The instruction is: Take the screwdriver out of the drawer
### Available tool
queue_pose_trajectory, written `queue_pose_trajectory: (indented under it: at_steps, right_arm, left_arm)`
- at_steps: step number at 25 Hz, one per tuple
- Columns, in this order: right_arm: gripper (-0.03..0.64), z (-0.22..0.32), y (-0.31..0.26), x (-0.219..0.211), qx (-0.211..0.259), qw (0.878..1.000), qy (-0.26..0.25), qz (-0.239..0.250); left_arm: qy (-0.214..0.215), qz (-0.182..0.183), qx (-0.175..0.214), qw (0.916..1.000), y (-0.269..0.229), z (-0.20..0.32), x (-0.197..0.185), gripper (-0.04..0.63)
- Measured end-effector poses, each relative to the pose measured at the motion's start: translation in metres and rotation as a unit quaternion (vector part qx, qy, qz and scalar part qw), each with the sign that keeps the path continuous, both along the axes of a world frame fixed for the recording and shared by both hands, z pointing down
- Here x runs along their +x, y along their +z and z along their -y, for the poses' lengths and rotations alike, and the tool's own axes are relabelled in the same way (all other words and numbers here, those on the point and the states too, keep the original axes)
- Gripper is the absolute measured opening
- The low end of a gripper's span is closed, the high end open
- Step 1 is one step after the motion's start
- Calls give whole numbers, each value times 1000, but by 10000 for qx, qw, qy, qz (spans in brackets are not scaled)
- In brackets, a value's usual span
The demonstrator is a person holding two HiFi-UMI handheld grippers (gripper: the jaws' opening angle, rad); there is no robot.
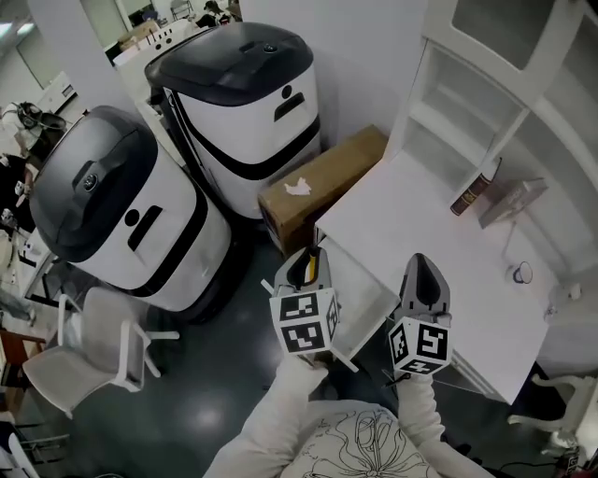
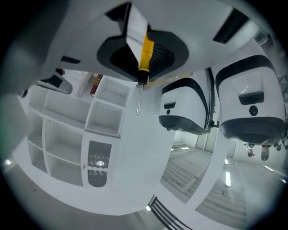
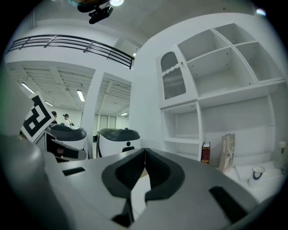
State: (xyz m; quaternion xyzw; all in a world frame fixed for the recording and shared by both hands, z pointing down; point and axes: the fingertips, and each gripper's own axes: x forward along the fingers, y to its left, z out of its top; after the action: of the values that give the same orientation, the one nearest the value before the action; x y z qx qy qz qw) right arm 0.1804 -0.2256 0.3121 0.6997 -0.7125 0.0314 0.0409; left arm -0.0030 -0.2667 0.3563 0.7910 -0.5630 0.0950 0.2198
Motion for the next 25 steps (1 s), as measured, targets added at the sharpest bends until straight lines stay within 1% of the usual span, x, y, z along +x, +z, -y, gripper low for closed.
queue_pose_trajectory:
  at_steps: [5, 12, 19, 25]
  right_arm:
    - [3, -10, -16, -4, 173, 9998, 43, -27]
    - [3, -21, -35, -3, 351, 9993, 107, -50]
    - [3, -23, -47, 2, 447, 9988, 139, -151]
    - [3, -25, -48, 5, 451, 9985, 268, -130]
  left_arm:
    - [60, -100, 531, 9985, -42, -7, -3, 69]
    - [174, 209, 1296, 9912, -86, -21, -1, 69]
    - [226, 176, 1702, 9850, -107, -28, 1, 69]
    - [219, 179, 1990, 9796, -113, -34, 0, 69]
